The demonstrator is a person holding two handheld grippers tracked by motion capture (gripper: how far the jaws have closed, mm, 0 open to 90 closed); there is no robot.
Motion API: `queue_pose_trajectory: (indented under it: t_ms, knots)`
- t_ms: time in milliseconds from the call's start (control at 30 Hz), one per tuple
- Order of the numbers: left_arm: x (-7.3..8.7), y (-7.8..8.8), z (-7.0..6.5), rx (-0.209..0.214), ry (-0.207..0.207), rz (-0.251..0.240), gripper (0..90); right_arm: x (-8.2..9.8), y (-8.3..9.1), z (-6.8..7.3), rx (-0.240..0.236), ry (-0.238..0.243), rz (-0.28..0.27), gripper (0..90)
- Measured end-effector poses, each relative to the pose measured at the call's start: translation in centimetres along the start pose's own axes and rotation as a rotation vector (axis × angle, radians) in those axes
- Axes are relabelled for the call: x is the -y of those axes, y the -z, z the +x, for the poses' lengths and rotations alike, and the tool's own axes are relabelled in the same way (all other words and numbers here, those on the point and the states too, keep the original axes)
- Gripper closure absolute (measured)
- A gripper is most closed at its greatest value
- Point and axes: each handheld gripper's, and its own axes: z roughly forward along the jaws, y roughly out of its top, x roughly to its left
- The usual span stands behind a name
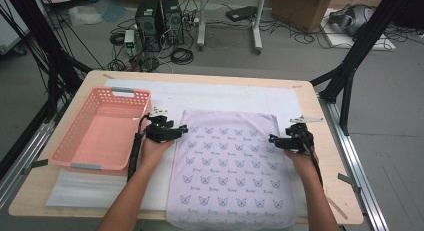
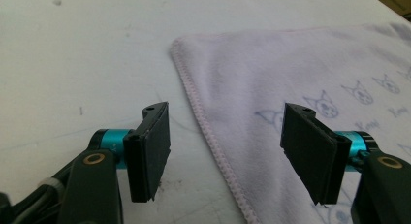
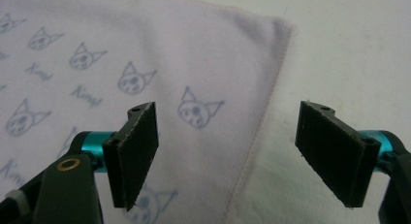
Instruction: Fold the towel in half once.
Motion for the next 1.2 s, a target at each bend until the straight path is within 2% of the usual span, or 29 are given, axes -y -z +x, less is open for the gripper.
queue_pose_trajectory:
  t_ms: [33, 167, 233, 333, 400, 467, 600, 667, 767, 833, 933, 1067, 1200]
  knots:
    - [-0.1, 0.0, 0.0, -0.009, -0.017, 0.001, 35.0, -0.2, -0.2, 0.0, 0.003, -0.007, 0.002, 22.3]
    - [-0.7, -0.5, -0.1, -0.029, -0.034, 0.033, 35.0, -0.7, -1.1, -0.1, 0.012, -0.013, 0.014, 22.4]
    - [-0.6, -1.0, -0.2, -0.055, -0.041, 0.069, 35.0, -0.7, -1.6, 0.0, 0.018, -0.016, 0.027, 22.8]
    - [-0.5, -1.3, -0.7, -0.086, -0.09, 0.073, 36.2, -0.5, -2.2, 0.1, 0.048, -0.007, 0.067, 26.1]
    - [-0.5, -1.3, -1.1, -0.108, -0.139, 0.082, 44.3, -0.6, -2.3, 0.3, 0.074, 0.022, 0.072, 29.7]
    - [-0.5, -1.3, -1.3, -0.132, -0.172, 0.087, 52.3, -0.6, -2.3, 0.3, 0.068, 0.033, 0.071, 34.1]
    - [-0.5, -1.1, -1.0, -0.134, -0.172, 0.084, 65.3, -0.7, -2.0, 0.3, 0.052, 0.045, 0.071, 53.6]
    - [-0.4, -1.1, -1.0, -0.127, -0.188, 0.087, 68.1, -0.7, -2.1, 0.3, 0.045, 0.039, 0.07, 57.9]
    - [-0.4, -1.2, -1.2, -0.099, -0.207, 0.091, 78.3, -0.6, -2.0, 0.3, 0.042, 0.028, 0.066, 63.7]
    - [-0.4, -1.2, -1.2, -0.084, -0.194, 0.092, 83.3, -0.7, -2.0, 0.3, 0.029, 0.037, 0.067, 74.9]
    - [-0.4, -1.2, -1.0, -0.07, -0.163, 0.091, 86.8, -0.7, -2.0, 0.6, 0.021, 0.05, 0.07, 82.3]
    - [-0.5, -1.2, -0.5, -0.043, -0.077, 0.089, 87.5, -0.8, -2.0, 0.6, 0.015, 0.065, 0.072, 84.8]
    - [-0.5, -1.1, -0.5, -0.043, -0.059, 0.091, 88.1, -0.7, -2.0, 0.3, -0.007, 0.036, 0.062, 85.9]
